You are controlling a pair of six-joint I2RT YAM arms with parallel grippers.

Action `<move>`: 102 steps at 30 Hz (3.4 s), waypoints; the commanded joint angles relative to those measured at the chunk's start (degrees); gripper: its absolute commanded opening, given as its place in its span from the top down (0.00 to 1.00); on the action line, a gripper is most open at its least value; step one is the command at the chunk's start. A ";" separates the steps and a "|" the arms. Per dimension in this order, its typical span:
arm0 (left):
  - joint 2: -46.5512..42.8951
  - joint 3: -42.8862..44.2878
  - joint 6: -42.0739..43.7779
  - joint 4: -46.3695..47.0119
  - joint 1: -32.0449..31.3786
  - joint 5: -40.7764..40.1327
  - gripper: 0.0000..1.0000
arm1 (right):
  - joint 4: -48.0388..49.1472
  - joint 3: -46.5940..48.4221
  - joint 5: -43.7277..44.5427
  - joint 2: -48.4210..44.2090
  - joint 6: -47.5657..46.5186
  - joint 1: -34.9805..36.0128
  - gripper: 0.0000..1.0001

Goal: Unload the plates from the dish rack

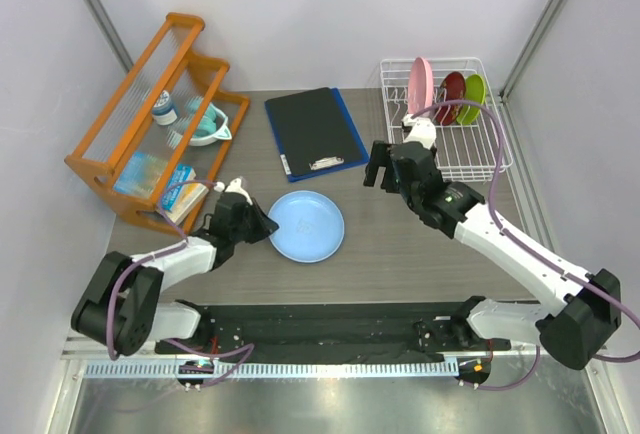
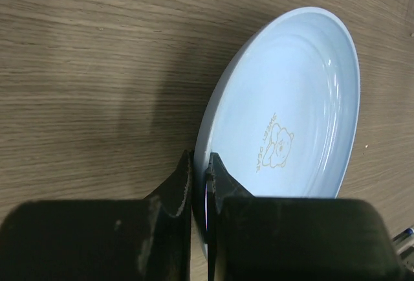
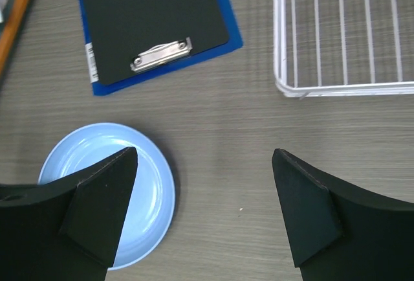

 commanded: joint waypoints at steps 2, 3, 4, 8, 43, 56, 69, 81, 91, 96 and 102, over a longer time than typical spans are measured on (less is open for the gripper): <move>4.66 2.66 1.18 4.98 -0.29 -2.20 0.95 | -0.78 5.32 5.98 2.30 -4.73 -3.12 0.09; 5.01 2.92 1.27 4.80 -0.29 -2.38 0.89 | -1.31 6.72 6.60 2.82 -5.09 -5.13 0.09; 5.27 3.10 1.36 4.45 -0.29 -2.56 0.85 | -1.83 7.43 7.30 4.05 -5.26 -6.45 0.09; 4.49 3.71 1.97 0.77 -0.29 -4.14 0.61 | -2.10 11.64 8.97 8.00 -8.07 -14.45 0.09; -18.90 14.97 12.52 -25.18 -1.60 -20.49 0.00 | 2.91 66.50 27.35 64.44 -33.65 -22.38 0.99; -16.78 15.05 11.64 -25.00 -1.60 -20.05 0.01 | 19.51 59.73 42.26 55.65 -48.30 -18.51 0.99; -19.24 14.88 10.41 -24.30 -1.60 -15.66 0.01 | 8.87 45.15 40.98 33.87 -37.75 -11.04 0.99; -19.24 12.68 6.02 -12.53 -1.69 -1.69 0.00 | -11.43 24.51 5.84 8.65 -5.81 -4.54 0.99; -18.81 6.36 -0.22 0.39 -1.78 7.45 0.01 | 0.35 4.12 -12.99 -1.65 5.71 -2.34 0.99; -16.53 4.68 -2.33 6.11 -2.66 9.22 0.00 | 4.83 0.15 -15.71 -2.01 8.62 -0.67 0.99; -14.41 4.68 -3.21 9.28 -3.80 9.04 0.01 | 8.96 -3.10 -20.90 -1.65 11.61 0.38 0.99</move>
